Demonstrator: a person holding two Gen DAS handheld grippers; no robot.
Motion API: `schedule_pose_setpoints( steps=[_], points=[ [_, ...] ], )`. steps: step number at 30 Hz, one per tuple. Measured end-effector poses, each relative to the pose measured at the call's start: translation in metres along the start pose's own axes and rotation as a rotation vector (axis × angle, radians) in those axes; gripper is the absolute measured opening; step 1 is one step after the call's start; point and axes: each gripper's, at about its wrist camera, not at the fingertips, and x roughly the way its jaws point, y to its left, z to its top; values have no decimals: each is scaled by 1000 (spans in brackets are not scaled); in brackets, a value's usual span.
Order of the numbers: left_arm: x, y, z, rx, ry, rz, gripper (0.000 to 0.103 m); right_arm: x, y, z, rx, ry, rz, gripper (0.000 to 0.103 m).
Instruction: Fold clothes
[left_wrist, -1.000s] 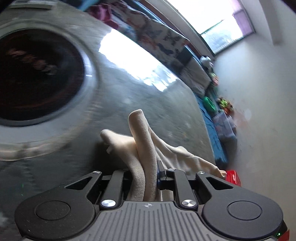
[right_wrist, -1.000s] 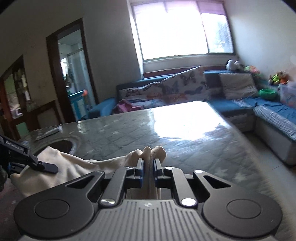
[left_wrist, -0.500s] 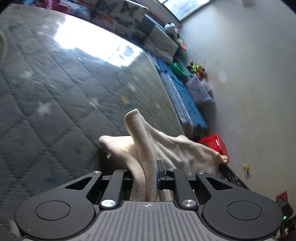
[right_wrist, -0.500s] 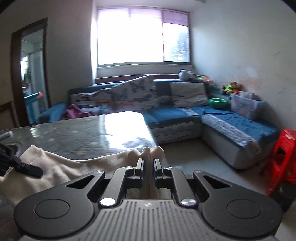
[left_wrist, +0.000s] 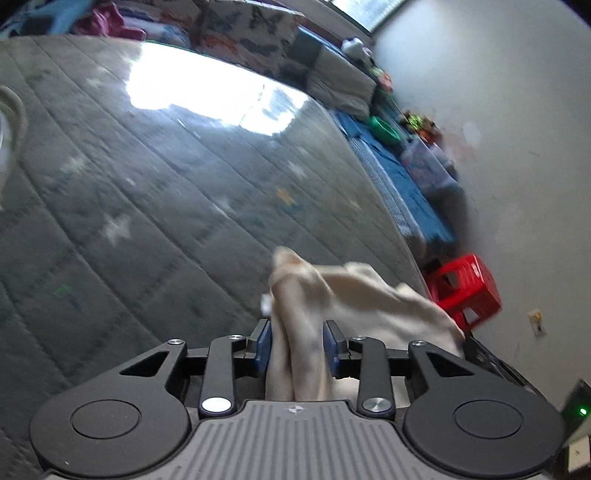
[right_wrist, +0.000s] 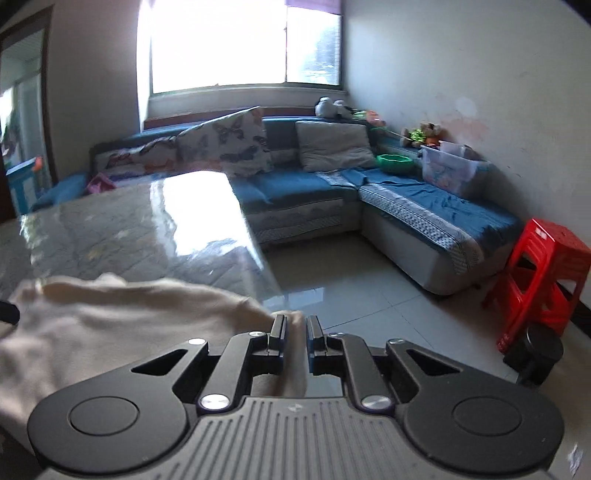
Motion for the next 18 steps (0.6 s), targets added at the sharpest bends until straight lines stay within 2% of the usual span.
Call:
schedule_pose_setpoints(
  steps=[6, 12, 18],
  points=[
    [-2, -18, 11, 48, -52, -39, 31, -3, 14, 5, -12, -15, 86, 10],
    [16, -40, 12, 102, -24, -78, 29, 16, 39, 7, -44, 23, 153, 11],
    [42, -52, 19, 110, 10, -101, 29, 32, 50, 9, -71, 43, 163, 12]
  ],
)
